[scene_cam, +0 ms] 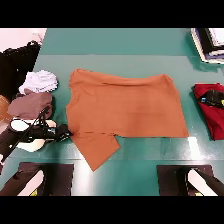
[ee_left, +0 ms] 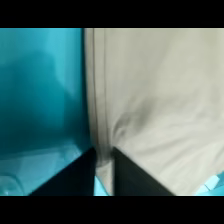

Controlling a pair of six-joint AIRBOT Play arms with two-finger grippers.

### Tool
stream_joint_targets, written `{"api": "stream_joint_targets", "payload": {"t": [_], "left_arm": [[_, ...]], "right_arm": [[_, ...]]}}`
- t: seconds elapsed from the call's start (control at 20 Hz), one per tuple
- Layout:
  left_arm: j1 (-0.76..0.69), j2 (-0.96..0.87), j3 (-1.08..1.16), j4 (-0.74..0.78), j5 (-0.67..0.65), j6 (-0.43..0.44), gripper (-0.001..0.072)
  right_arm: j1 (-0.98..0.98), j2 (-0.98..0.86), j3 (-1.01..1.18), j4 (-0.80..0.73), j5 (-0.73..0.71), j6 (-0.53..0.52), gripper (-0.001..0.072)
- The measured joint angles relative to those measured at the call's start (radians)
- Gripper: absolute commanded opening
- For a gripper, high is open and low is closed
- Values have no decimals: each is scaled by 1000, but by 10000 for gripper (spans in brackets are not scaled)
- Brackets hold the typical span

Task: Fold the shirts.

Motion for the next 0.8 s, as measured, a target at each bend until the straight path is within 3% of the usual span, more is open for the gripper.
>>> {"api": "stream_joint_targets", "payload": {"t": [0.25, 0.55, 0.8], "left_arm": [[0, 2, 30, -74, 10, 60, 23], [0, 2, 154, -74, -16, 87, 23], [0, 2, 190, -69, -22, 93, 23]], "right_arm": [[-20, -16, -32, -57, 50, 0, 390], [-227, -41, -280, -96, 69, 0, 390], [-338, -96, -465, -14, 10, -26, 388]]}}
